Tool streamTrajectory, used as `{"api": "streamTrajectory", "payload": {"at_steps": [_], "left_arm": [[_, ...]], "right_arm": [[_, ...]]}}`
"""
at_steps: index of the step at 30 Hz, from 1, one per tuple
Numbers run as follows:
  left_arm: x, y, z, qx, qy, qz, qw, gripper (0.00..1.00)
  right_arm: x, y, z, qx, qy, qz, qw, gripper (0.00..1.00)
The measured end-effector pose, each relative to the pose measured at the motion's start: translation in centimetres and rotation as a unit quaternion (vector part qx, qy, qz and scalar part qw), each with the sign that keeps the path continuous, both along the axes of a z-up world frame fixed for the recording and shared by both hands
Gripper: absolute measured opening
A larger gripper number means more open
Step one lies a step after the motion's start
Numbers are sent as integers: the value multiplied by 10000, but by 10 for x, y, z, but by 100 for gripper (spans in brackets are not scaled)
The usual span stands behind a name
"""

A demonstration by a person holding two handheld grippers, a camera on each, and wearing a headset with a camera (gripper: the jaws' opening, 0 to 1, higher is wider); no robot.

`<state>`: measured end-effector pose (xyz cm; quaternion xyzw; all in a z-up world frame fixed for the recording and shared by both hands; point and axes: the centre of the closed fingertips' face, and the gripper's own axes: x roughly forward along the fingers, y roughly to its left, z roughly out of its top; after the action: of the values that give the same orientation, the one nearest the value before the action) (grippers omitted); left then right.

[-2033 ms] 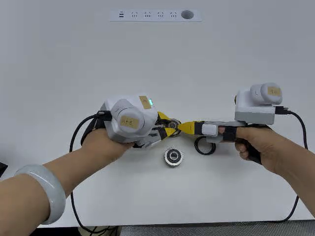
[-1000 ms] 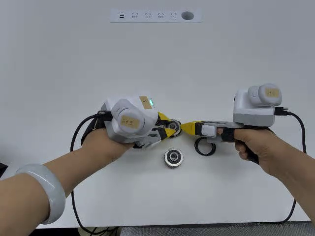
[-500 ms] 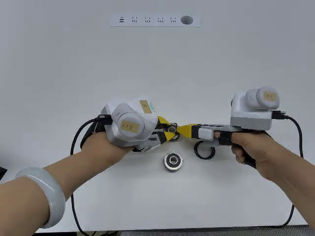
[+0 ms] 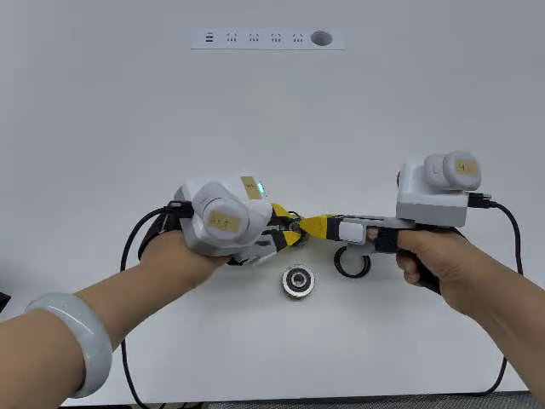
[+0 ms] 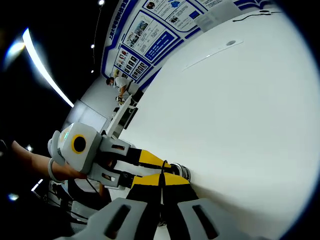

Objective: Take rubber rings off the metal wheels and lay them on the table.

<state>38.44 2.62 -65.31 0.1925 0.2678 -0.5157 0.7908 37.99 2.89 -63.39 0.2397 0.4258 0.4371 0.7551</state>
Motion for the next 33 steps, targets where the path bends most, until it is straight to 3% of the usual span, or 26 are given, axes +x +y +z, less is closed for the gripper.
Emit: {"api": "streamTrajectory", "payload": {"at_steps": [21,33], "left_arm": [[-2,1,9,-145,-122,32,9998,18],[-2,13,7,-93,-131,151,9998,31]], "right_arm": [[5,-5,-6,-121,29,-112,9999,2],[2,-3,-3,-81,33,-77,9999,2]]}}
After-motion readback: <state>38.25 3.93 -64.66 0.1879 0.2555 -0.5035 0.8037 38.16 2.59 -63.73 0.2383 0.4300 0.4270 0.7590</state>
